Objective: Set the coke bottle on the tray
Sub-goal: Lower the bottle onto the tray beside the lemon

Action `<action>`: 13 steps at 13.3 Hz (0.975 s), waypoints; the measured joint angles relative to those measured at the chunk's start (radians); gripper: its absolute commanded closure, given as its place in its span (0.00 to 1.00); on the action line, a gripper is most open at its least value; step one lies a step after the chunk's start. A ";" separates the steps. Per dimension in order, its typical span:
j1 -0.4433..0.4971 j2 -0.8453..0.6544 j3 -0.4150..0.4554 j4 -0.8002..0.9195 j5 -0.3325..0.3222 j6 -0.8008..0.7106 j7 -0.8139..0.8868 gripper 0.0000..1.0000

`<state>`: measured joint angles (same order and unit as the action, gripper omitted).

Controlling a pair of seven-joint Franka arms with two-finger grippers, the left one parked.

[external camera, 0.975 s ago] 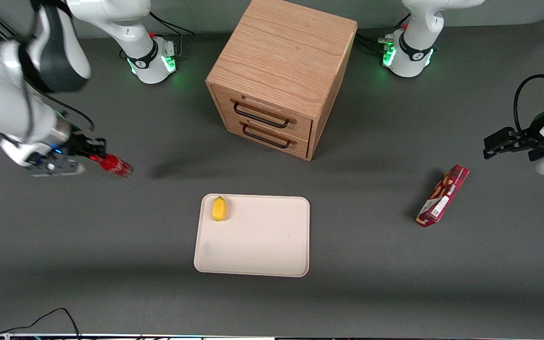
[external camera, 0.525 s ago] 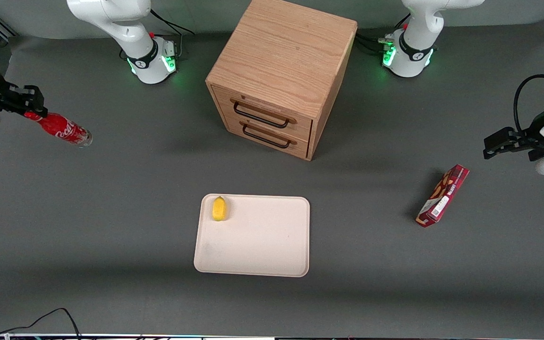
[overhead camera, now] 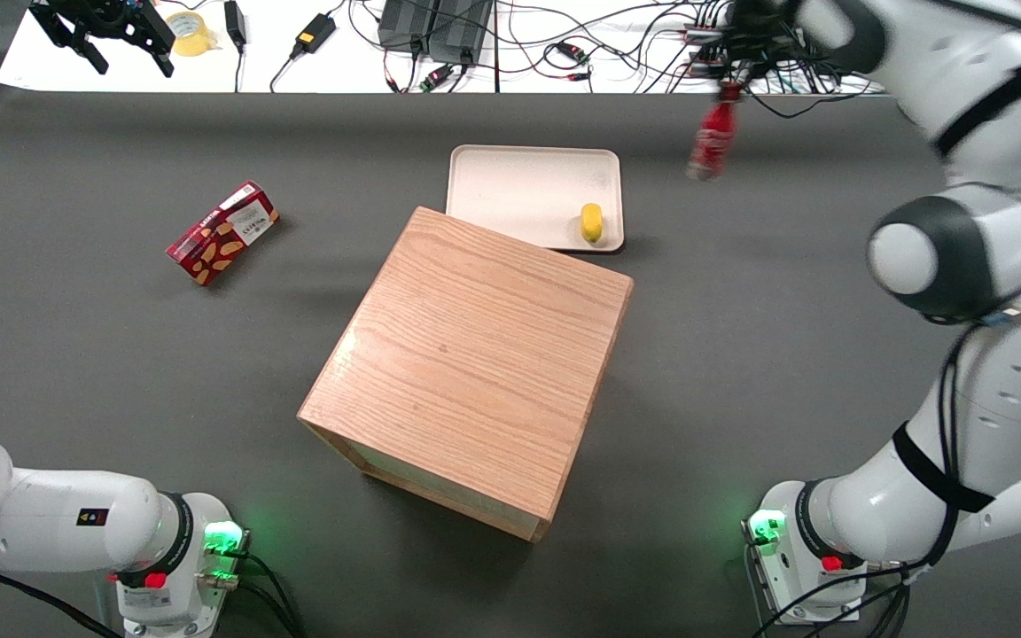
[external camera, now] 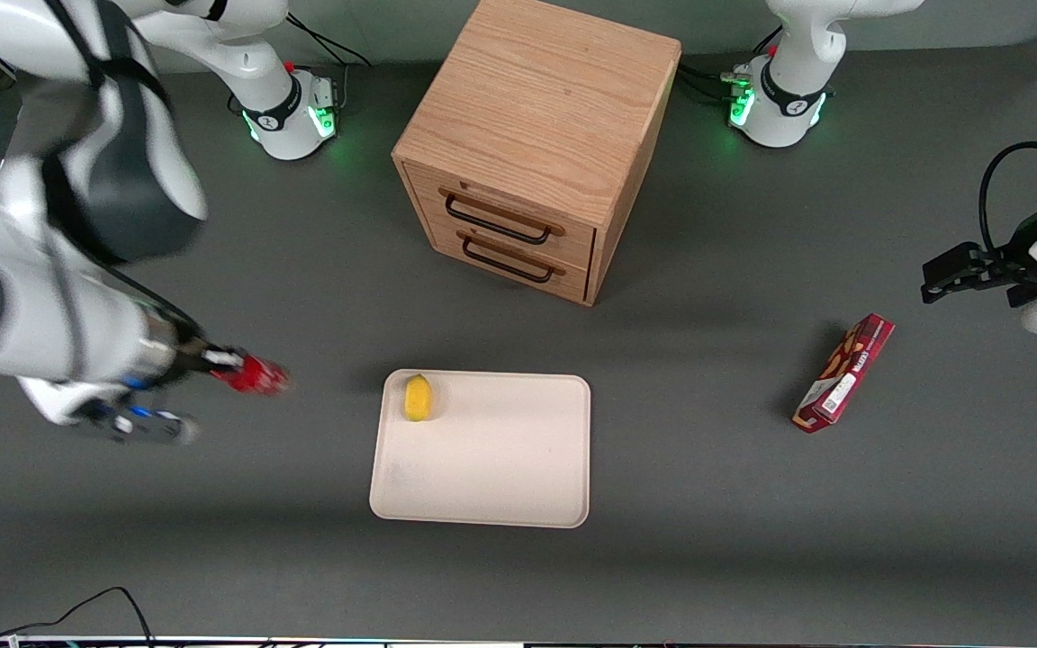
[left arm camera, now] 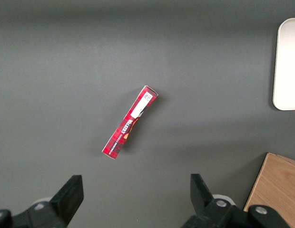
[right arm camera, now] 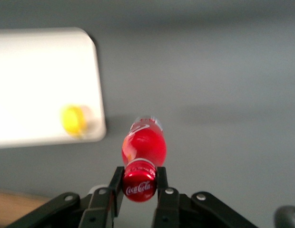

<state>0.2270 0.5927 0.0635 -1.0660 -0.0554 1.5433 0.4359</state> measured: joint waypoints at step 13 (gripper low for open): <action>0.105 0.265 -0.002 0.048 0.007 0.379 0.216 0.00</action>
<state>0.3320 0.8574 0.0612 -1.0175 -0.0484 1.9223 0.6523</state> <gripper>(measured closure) 0.634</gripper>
